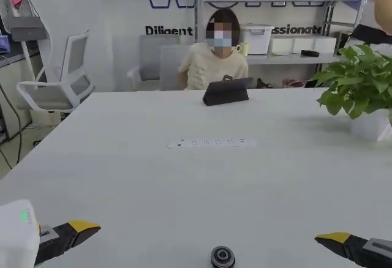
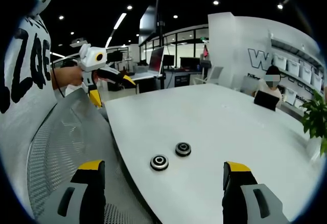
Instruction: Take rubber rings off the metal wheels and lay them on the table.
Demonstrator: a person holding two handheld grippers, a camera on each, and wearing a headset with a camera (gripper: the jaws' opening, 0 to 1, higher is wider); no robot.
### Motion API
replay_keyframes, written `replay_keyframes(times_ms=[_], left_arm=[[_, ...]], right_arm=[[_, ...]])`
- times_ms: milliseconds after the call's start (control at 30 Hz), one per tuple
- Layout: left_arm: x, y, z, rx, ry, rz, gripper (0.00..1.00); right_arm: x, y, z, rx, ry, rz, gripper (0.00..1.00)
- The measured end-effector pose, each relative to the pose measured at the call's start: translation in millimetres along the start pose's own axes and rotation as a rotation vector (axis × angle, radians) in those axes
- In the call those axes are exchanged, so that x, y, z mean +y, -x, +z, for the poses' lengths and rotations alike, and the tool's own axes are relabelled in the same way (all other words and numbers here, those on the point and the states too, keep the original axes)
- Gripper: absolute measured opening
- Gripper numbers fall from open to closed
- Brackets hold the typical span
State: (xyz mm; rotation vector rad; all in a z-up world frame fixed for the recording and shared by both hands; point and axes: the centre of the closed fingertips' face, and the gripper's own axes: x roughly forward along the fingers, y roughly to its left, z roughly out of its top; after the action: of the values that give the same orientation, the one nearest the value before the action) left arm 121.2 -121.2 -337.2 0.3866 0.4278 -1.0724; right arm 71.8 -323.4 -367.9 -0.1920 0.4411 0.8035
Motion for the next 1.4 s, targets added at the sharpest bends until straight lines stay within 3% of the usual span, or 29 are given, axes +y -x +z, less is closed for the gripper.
replay_keyframes(times_ms=[1400], left_arm=[[-9.6,-1.0,-5.7,0.014,0.005,-0.020,0.85]], right_arm=[[7.8,-6.5,-3.7,0.003,-0.003,0.028,0.95]])
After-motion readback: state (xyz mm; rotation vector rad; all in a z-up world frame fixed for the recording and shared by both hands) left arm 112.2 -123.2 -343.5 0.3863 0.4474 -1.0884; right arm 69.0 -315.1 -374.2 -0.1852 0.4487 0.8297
